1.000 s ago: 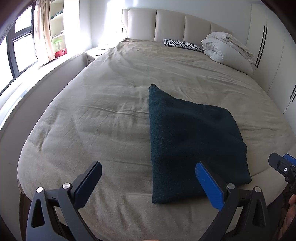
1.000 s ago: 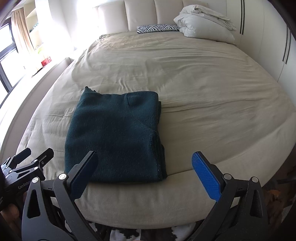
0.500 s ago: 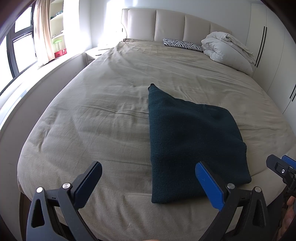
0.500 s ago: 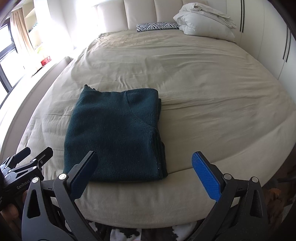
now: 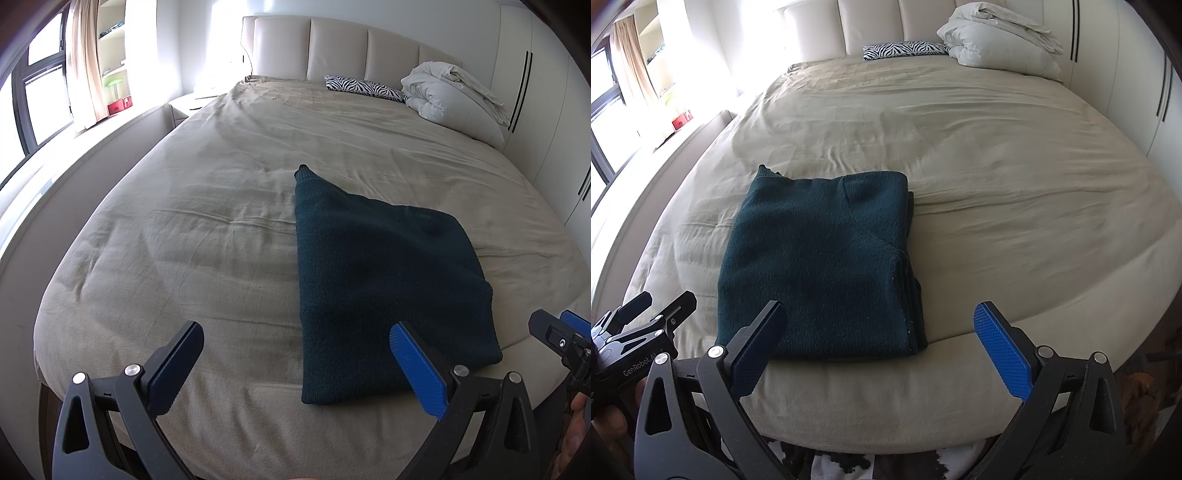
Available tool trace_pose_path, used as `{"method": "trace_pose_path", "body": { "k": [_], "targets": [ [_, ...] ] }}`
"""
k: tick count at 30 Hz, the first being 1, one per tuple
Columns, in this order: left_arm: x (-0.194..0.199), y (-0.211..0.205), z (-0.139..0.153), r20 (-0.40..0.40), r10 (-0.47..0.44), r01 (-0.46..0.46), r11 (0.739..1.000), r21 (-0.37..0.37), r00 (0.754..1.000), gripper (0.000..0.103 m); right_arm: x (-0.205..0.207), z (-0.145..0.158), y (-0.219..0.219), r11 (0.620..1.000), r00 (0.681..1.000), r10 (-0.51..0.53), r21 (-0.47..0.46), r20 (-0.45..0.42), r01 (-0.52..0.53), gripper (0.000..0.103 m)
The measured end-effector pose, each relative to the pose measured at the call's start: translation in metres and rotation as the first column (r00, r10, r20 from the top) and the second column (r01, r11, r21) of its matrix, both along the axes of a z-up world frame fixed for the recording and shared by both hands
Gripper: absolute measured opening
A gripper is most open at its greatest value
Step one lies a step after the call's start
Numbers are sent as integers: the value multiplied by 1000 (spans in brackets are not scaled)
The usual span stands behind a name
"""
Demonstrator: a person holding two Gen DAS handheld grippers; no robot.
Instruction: Fold small clothes
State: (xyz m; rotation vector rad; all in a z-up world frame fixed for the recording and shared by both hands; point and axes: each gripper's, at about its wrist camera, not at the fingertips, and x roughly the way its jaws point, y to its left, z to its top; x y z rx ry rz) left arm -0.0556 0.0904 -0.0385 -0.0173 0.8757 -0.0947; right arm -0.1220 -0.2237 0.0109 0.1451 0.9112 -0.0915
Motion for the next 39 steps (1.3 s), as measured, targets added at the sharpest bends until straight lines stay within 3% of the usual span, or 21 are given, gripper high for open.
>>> {"method": "trace_pose_path", "body": {
  "k": [39],
  "targets": [
    [2,1,-5,-15,-9,9,1000,-3,1000,103,1,-8,-4,1000,1000,10,11,-20,-9,103]
  ]
}}
